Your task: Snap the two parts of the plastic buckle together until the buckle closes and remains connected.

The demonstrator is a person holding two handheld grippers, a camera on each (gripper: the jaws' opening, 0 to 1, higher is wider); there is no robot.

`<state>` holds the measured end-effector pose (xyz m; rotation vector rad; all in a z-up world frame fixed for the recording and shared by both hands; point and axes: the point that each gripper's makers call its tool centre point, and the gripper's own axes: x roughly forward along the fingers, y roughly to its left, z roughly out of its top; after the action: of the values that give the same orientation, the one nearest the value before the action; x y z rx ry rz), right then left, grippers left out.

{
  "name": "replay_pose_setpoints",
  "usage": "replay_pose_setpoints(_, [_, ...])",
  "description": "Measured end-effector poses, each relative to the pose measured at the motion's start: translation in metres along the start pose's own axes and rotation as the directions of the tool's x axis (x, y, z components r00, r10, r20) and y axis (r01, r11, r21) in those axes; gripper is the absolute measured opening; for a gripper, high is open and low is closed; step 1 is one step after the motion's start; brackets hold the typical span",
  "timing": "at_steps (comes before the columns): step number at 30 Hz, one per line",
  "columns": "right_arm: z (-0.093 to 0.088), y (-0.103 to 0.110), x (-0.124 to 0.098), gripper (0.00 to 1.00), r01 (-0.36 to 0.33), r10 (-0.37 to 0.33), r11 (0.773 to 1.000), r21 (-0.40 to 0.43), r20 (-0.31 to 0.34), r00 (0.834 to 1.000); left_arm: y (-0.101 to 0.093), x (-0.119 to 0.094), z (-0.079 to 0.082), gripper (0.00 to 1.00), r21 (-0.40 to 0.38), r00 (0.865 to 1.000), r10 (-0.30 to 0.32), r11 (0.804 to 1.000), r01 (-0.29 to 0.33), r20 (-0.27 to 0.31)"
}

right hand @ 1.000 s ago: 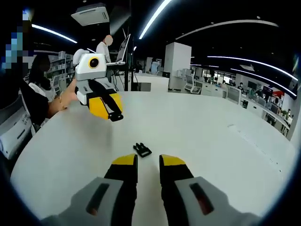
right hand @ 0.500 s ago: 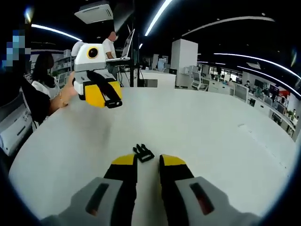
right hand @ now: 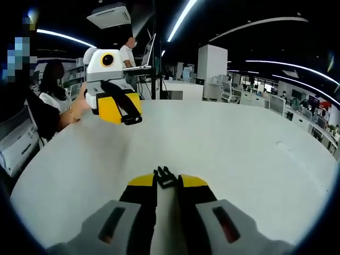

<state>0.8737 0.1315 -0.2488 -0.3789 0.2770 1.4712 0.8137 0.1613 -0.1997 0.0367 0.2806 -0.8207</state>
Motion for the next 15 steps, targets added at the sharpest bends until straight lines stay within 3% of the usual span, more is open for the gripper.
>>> replay_pose_setpoints(15, [-0.0019,0.001,-0.0026,0.13,0.006,-0.006,1.0,0.021,0.021,1.0,0.0011,0.0006,-0.0004,0.12,-0.002,1.0,0.002,1.0,-0.002,-0.002])
